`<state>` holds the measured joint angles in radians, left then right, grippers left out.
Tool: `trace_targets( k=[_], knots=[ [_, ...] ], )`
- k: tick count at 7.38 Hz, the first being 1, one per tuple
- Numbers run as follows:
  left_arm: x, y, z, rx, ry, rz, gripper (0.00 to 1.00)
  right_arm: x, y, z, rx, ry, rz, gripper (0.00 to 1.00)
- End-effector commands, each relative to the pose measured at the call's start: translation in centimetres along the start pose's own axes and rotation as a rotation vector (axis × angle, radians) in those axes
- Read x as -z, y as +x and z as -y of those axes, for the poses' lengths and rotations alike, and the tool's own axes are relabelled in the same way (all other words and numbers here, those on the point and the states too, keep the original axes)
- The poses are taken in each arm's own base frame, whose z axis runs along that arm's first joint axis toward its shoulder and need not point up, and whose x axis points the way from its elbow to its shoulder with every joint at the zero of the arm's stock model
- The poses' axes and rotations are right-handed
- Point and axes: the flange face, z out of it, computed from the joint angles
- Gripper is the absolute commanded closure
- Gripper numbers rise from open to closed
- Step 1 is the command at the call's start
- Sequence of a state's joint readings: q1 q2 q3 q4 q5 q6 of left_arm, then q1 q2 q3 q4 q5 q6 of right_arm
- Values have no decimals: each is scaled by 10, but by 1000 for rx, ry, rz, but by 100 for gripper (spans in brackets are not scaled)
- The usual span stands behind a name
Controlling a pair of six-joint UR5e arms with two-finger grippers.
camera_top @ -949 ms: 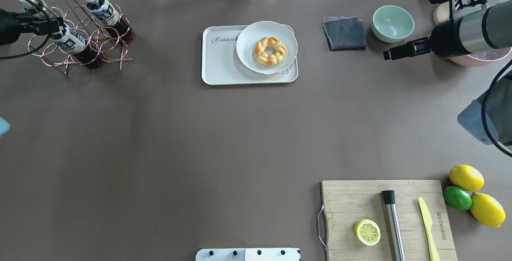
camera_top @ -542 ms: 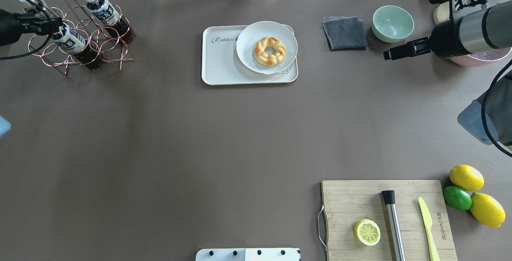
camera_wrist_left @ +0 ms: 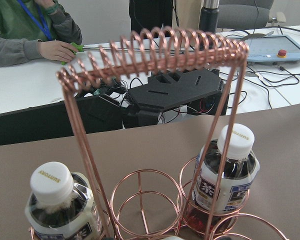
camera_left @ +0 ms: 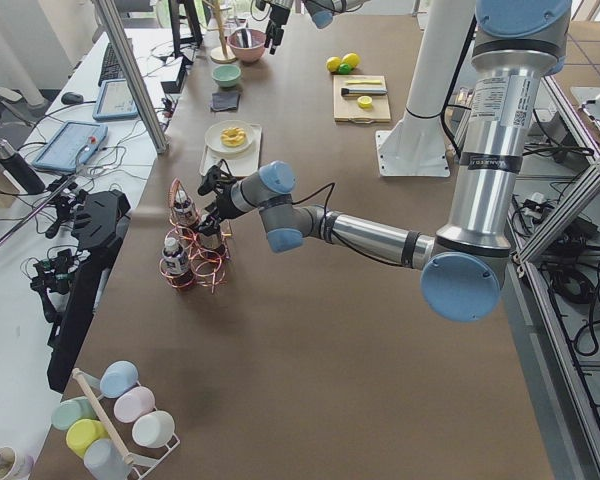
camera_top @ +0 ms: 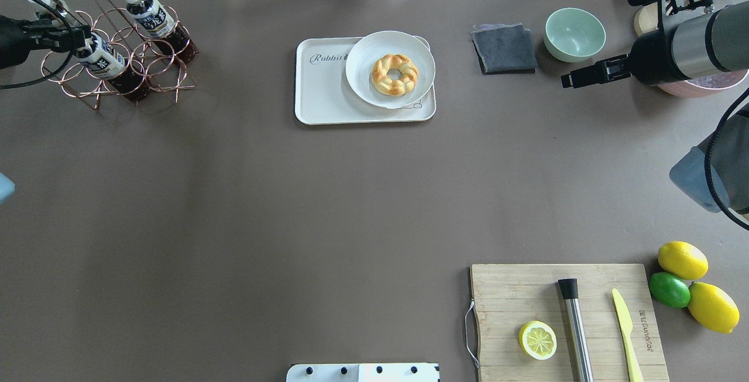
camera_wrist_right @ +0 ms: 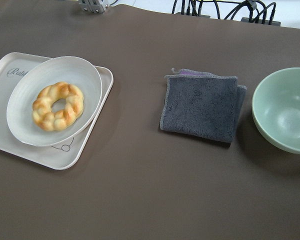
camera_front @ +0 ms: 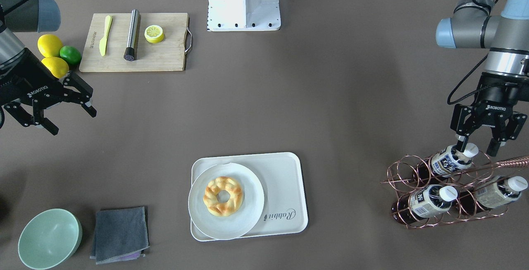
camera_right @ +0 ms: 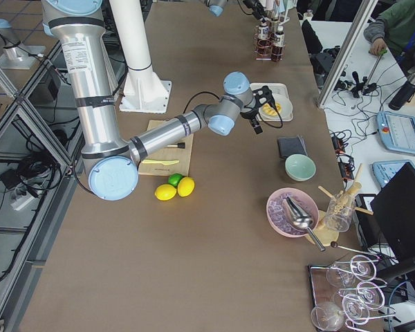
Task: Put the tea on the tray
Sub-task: 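Move the left gripper to the copper rack while the right arm advances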
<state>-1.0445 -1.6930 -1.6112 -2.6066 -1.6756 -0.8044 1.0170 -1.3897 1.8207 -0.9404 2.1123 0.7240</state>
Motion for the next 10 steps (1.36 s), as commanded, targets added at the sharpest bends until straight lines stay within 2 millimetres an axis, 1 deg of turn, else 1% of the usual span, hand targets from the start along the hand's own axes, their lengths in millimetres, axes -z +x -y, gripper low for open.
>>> trace_targets(
  k=[1,2,4,6,7,8,9,10],
  knots=[
    [-3,12,-11,44,24,-18,24,0,1,-1,-1,-1,-1,0],
    [-4,14,-12,44,42,-14,24,0,1,-1,-1,-1,-1,0],
    [-2,12,-15,34,34,-14,44,1,-1,0,2,2,2,0],
    [0,5,-21,32,24,-5,46,2,-2,0,2,3,3,0],
    [0,5,-21,32,25,-6,49,2,-2,0,2,3,3,0],
    [0,5,-21,32,25,-6,65,2,-2,0,2,3,3,0],
    [1,6,-20,32,27,-9,91,2,-2,0,2,3,3,0],
    [3,4,-17,34,32,-6,100,2,-2,0,2,2,4,0]
  ],
)
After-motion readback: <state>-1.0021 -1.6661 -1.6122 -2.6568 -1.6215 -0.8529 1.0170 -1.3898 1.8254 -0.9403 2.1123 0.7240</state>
